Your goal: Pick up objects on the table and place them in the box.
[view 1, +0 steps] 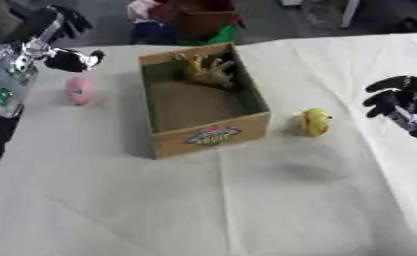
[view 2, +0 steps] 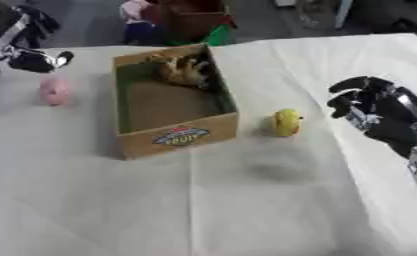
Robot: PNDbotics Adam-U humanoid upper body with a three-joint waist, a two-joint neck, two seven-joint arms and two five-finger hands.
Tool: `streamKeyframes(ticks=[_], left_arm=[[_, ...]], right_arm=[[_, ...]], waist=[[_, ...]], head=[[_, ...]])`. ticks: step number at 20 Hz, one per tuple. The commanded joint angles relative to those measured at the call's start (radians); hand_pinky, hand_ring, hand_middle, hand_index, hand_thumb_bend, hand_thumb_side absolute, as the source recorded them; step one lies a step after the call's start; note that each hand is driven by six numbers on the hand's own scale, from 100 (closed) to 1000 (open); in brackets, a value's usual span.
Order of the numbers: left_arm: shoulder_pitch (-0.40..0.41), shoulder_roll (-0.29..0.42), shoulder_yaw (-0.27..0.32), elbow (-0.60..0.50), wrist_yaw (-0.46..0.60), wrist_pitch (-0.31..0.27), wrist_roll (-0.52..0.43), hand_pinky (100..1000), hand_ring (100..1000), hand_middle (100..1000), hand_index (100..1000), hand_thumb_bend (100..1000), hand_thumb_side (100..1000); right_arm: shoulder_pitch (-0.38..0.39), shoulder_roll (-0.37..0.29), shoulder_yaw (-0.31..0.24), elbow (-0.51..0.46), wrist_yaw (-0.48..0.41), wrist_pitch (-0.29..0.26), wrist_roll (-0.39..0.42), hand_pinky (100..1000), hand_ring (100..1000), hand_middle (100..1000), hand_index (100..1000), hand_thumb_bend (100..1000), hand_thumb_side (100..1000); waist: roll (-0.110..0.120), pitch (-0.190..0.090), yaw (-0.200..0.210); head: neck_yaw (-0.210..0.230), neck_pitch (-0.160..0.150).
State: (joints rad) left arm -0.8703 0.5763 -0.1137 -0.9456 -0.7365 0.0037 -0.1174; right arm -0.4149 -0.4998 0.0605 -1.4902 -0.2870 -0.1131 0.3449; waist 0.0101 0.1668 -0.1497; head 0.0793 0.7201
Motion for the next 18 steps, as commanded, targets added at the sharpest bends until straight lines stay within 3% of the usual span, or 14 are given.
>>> streamKeyframes(ticks=[1, 10, 18], left_arm=[[-0.028, 0.013, 0.022, 0.057, -0.044, -0.001, 0.016, 698, 633, 626, 740, 400, 200], [-0.031, 0.002, 0.042, 0.138, -0.110, 0.004, 0.042, 689, 600, 593, 737, 408, 201], [-0.022, 0.003, 0.037, 0.192, -0.227, 0.050, -0.064, 683, 575, 564, 709, 377, 199]], right_arm=[[-0.012, -0.030, -0.012, -0.006, 0.002, -0.005, 0.004, 586, 664, 688, 708, 292, 309], [-0.011, -0.028, -0.013, -0.003, 0.003, -0.005, 0.006, 587, 664, 688, 709, 283, 311], [-0.009, -0.025, -0.015, 0.000, 0.004, -0.006, 0.008, 588, 664, 689, 709, 276, 312]], waist=[[-0.002, -0.017, -0.002], [0.000, -0.016, -0.003], [-0.003, -0.014, -0.001]], head=[[-0.001, -0.005], [-0.001, -0.004], [0.001, -0.003]])
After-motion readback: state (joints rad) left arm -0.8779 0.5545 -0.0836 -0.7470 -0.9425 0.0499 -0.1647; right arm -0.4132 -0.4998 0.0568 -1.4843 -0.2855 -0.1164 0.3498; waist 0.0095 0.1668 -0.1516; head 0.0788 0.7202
